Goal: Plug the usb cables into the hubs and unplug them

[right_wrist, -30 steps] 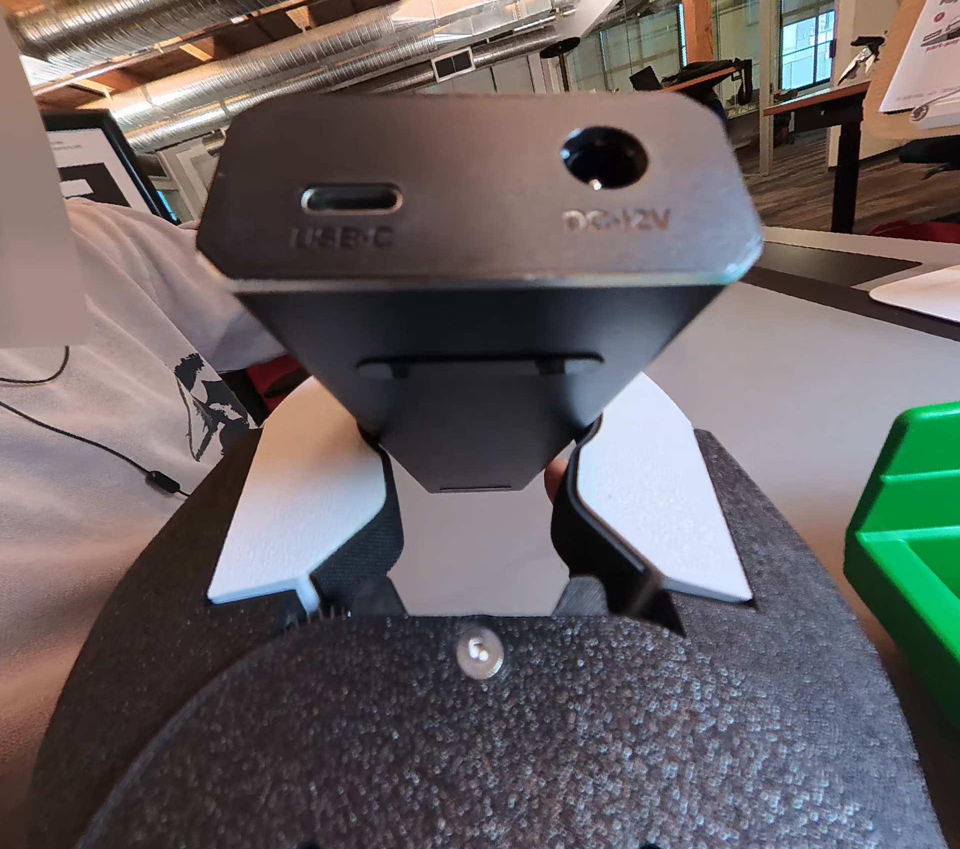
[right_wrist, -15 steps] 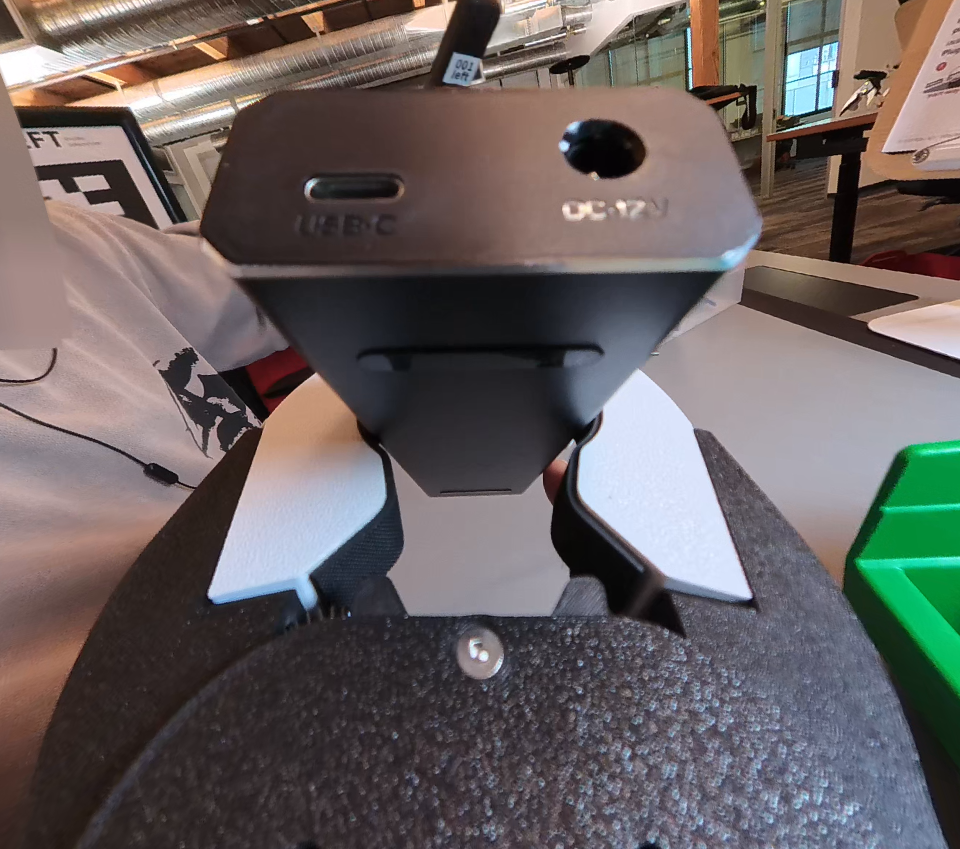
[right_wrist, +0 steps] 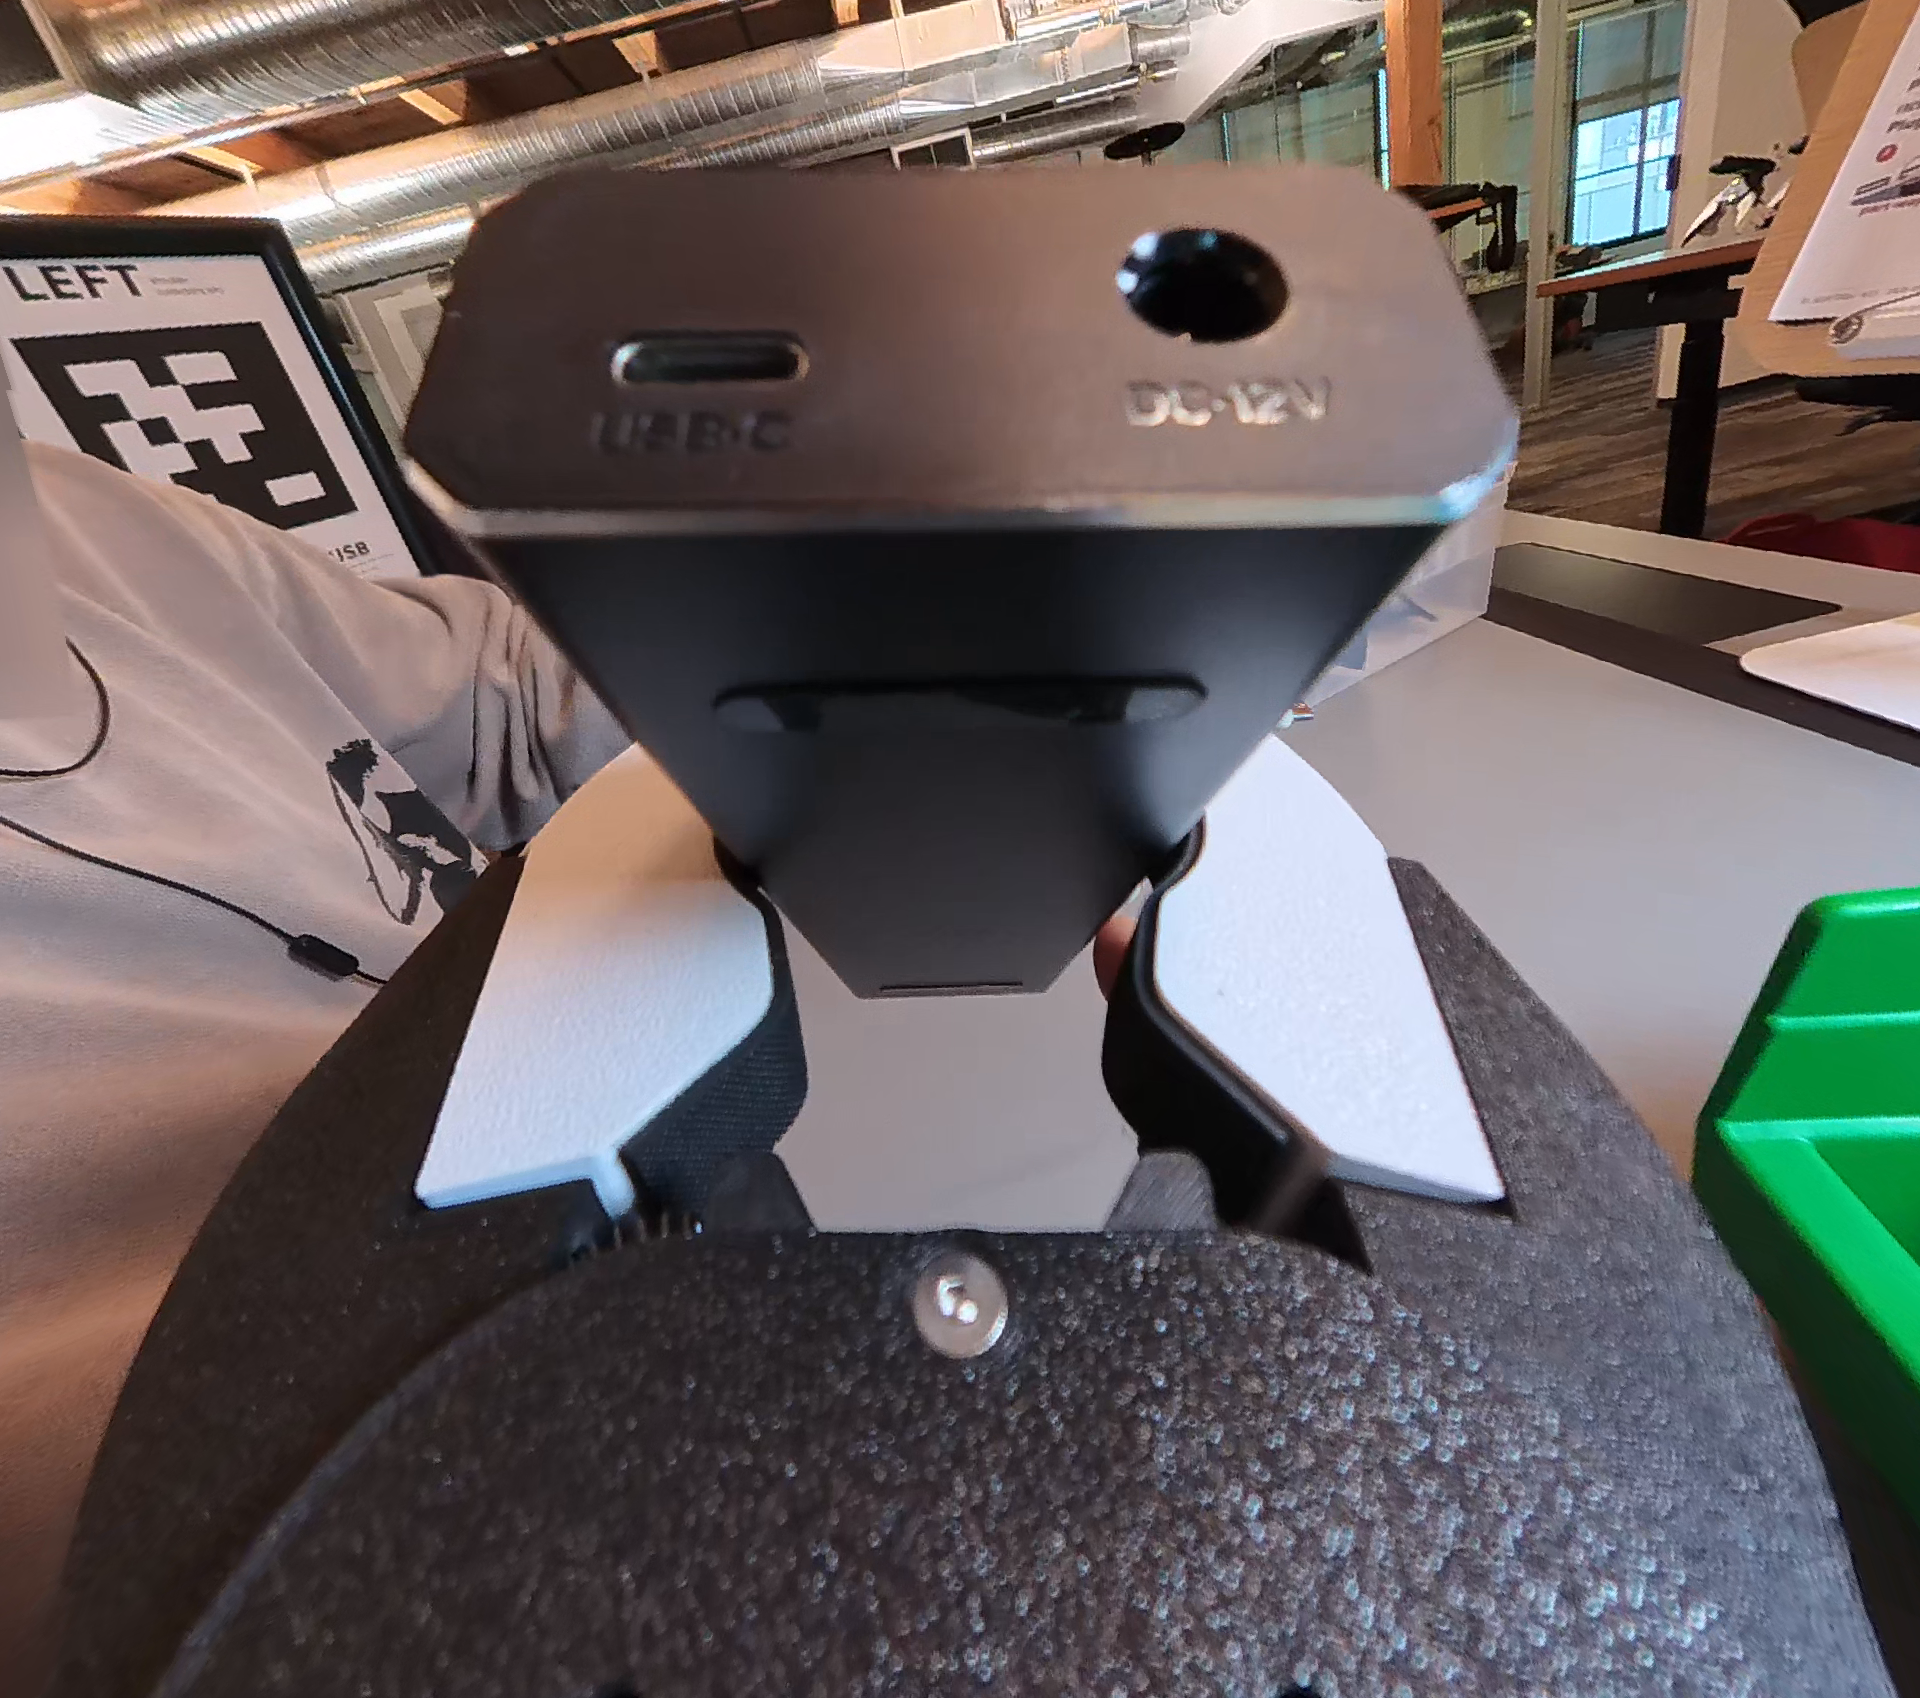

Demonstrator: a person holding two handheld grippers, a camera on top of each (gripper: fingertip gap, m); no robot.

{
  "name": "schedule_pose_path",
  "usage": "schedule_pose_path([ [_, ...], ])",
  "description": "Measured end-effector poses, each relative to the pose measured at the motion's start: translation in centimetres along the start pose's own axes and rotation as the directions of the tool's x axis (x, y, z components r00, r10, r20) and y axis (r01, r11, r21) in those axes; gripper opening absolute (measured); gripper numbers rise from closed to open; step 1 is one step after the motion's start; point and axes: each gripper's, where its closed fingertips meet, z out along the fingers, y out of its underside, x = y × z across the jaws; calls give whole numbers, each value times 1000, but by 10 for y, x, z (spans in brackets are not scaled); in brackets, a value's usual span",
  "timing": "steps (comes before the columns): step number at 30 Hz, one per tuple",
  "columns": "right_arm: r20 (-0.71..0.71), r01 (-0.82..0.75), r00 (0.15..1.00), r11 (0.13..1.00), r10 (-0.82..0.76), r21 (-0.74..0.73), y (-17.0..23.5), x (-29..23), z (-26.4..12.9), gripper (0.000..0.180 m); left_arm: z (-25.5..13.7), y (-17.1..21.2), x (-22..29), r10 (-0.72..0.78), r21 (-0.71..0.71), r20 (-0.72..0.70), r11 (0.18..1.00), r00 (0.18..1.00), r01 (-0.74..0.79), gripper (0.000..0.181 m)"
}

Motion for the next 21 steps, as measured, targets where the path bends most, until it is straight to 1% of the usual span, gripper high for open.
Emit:
schedule_pose_path([
  [3,-7,0,1000,1000,0,-9,2,1,0,72,11,17,-37,-108,15,9,994,994,108,5],
  [7,-12,4,1000,1000,-4,-5,1,3,-2,71,0,26,-76,-128,1,91,992,988,128,5],
  [9,-11,-2,1000,1000,2,-5,1,4,-3,72,-12,33,-89,-57,-64,180,995,982,70,13],
  [11,-12,-7,1000,1000,7,-12,2,6,-3,71,-28,44,-99,71,-183,268,983,961,-21,24],
  [12,-13,-7,1000,1000,7,-17,3,6,-2,71,-38,48,-105,148,-246,315,967,938,-71,27],
  [14,-13,-8,1000,1000,8,-23,5,6,-1,72,-60,46,-115,312,-333,405,926,860,-179,27],
  [16,-9,-9,1000,1000,9,-25,6,5,0,72,-74,43,-116,460,-422,424,863,780,-279,27],
  [18,-8,-12,1000,1000,11,-28,7,5,2,72,-82,45,-113,599,-540,382,763,704,-356,27],
  [20,-9,-15,1000,999,14,-33,8,5,3,72,-82,51,-108,735,-652,274,616,620,-442,26],
  [21,-10,-16,1000,999,15,-36,9,5,3,72,-82,55,-108,800,-712,209,519,562,-474,26],
])
